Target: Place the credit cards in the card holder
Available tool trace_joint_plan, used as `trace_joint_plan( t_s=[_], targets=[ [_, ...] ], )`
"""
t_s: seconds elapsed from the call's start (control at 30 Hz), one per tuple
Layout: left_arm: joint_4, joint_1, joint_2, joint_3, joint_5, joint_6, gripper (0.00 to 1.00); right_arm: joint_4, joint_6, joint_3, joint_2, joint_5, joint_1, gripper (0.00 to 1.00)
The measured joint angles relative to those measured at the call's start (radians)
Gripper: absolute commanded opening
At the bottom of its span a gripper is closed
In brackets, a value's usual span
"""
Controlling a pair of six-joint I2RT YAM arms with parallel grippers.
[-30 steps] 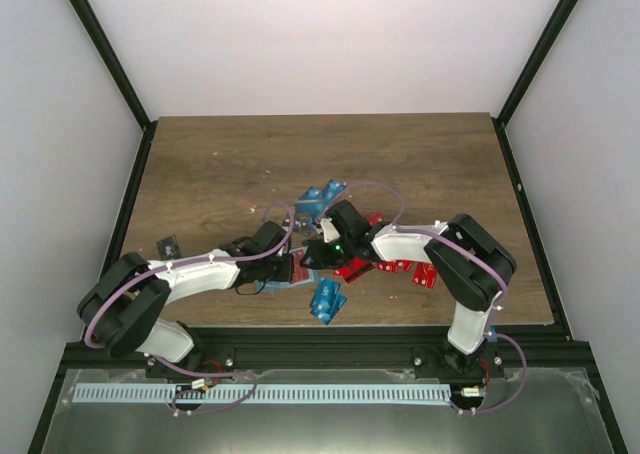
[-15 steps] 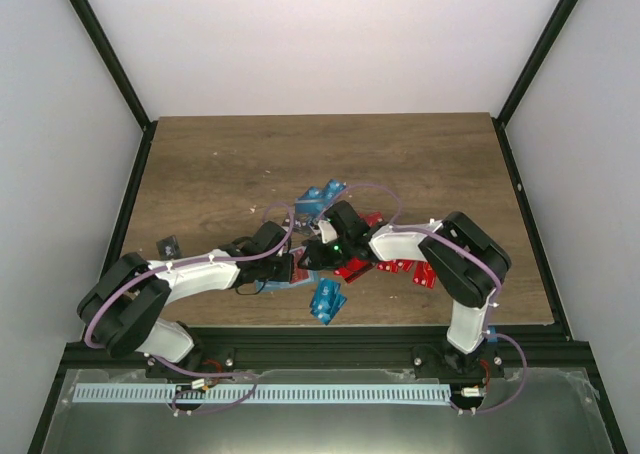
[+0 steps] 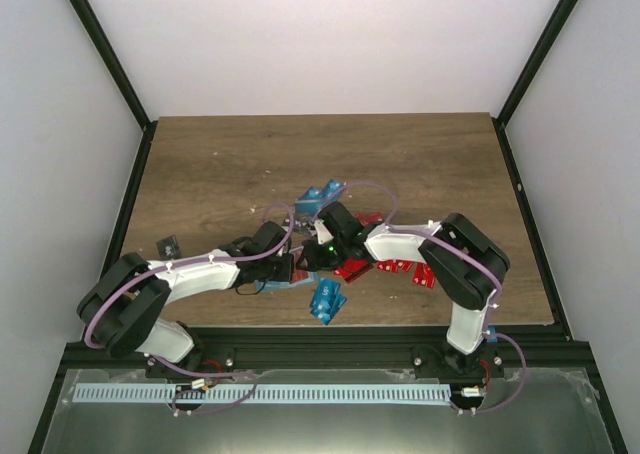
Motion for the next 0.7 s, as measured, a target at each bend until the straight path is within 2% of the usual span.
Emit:
trace_joint_plan(
  t_s=[0.33,0.7],
  targets=[
    [-0.006,0.0,-0.005,0.0,0.0,0.0,0.04,-0.09,0.001,0.038,-0.022,0.088,0.045,0.34],
    [-0.038,0.0,-0.03,0.0,-0.017,0.0,0.04,-0.151,0.007,0.101,-0.024,0.11,0.095,0.34]
  ],
)
